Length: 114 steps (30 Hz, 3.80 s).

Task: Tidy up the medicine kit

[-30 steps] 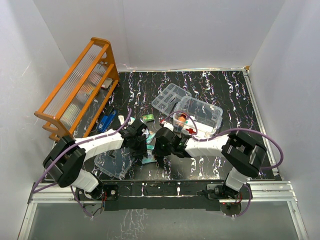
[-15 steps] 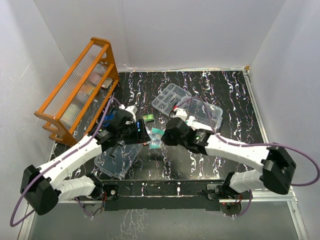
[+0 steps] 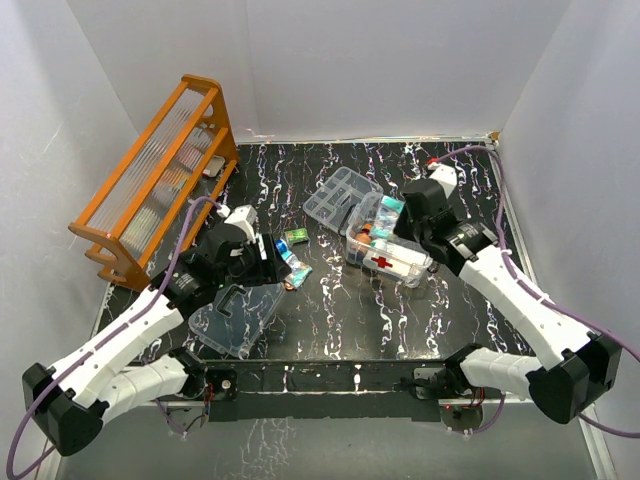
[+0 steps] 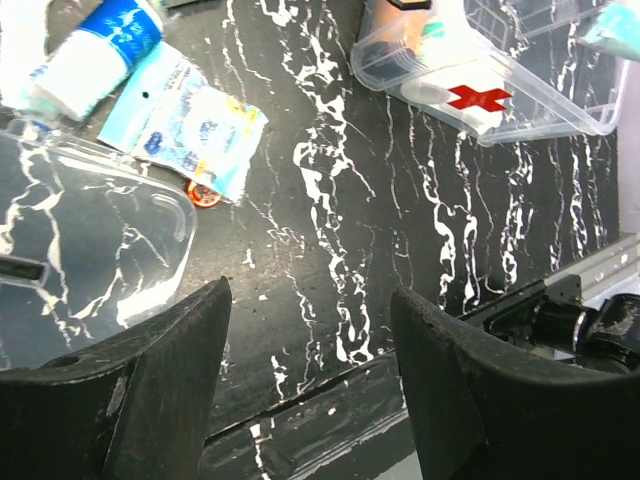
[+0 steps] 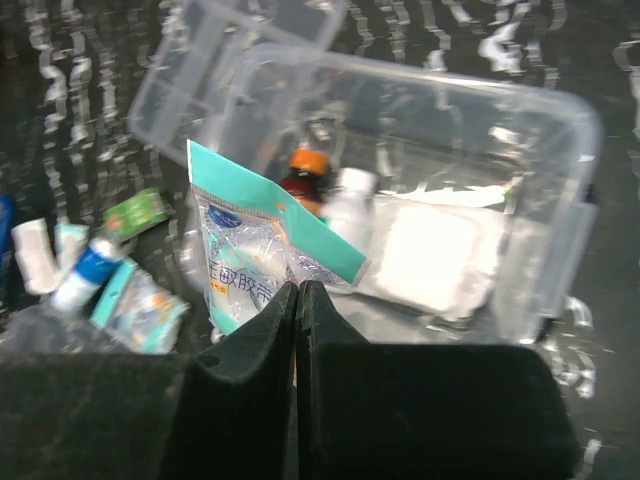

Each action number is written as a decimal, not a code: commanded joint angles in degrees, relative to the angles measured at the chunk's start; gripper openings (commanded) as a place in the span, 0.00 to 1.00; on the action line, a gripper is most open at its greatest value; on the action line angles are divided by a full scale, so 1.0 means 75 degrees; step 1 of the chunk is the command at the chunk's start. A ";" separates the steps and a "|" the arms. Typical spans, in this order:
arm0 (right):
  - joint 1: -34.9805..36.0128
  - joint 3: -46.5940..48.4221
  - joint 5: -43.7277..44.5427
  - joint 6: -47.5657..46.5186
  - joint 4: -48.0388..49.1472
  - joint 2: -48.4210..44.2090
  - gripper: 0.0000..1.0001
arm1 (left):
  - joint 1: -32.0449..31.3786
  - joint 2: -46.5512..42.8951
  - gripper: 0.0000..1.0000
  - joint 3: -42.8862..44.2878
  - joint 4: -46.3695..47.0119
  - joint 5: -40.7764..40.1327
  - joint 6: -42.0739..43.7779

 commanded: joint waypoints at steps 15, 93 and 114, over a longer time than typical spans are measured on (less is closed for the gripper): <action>-0.2104 -0.0135 -0.1296 -0.1477 -0.0650 0.0868 0.00 | 0.0050 -0.1810 0.66 -0.1101 -0.0704 -0.1044 0.0713; -0.1729 0.1153 -0.1936 -0.1262 -0.1332 0.2167 0.35 | 0.0038 -0.0946 0.70 -0.0981 -0.0467 -0.0945 0.0445; 0.2078 0.1609 -0.1864 -0.1239 0.1438 0.2633 0.48 | 0.0037 0.0369 0.62 -0.0108 -0.0969 -0.2727 -0.1606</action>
